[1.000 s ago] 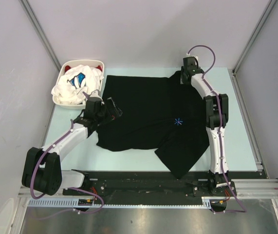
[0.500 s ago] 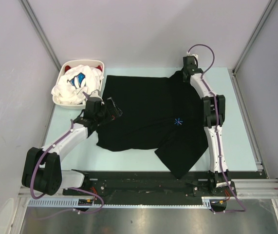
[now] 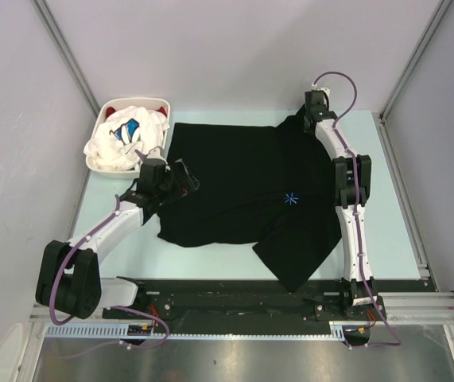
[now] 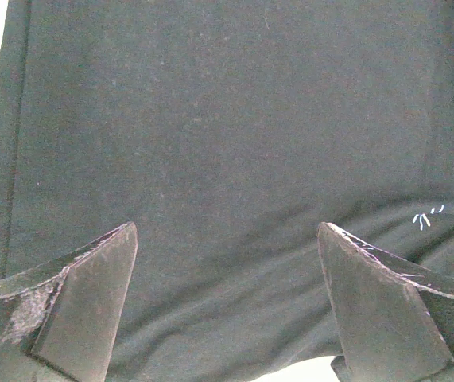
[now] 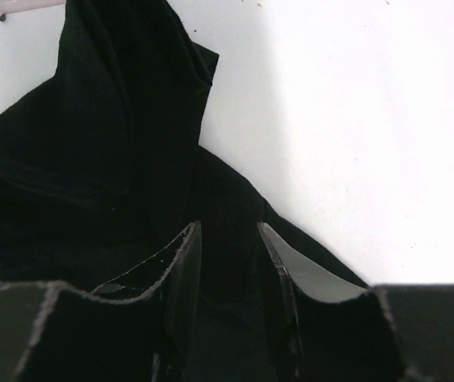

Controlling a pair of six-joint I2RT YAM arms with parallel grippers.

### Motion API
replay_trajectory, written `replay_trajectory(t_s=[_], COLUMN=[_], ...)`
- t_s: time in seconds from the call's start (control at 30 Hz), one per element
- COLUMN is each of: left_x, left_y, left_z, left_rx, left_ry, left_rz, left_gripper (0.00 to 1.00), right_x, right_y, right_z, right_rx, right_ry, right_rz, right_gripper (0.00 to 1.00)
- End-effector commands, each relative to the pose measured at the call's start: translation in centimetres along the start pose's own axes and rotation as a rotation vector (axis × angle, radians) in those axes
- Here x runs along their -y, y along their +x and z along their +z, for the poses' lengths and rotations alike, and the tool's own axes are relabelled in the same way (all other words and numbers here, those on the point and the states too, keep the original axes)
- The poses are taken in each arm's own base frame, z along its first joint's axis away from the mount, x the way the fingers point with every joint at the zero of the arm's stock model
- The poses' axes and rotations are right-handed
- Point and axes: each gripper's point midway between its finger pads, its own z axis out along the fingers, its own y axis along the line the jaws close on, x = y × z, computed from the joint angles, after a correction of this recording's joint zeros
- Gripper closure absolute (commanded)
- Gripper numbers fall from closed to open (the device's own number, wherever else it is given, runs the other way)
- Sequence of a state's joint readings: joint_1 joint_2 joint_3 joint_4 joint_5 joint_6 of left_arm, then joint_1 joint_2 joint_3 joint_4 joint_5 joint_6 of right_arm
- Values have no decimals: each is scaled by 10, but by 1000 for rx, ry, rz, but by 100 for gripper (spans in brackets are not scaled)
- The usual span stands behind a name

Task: Fold and stack the t-shirts
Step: Flatten the tshirt out

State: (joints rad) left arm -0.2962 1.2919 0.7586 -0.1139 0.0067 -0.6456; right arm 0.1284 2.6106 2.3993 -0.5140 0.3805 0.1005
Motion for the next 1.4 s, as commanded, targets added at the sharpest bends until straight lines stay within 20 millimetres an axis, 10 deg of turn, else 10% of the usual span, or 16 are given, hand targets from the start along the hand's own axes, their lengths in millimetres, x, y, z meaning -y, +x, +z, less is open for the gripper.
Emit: replay_trajectory(t_s=[0.0,0.7,1.37], left_x=[5,6,4], left_y=[-7,-5,-5], left_z=[-3,-2,-2], left_rx=[28,25,24], left_ry=[19,28,18], left_rz=[12,14,16], left_gripper=[0,0,0], right_x=[-7,-21,-26], right_y=[-17,-31,-16], right_z=[-13,-47,-18], right_rx=[42,132,88], right_ry=[-19,-8,-11], right_rz=[11,-53,-56], right_gripper=[61,60,58])
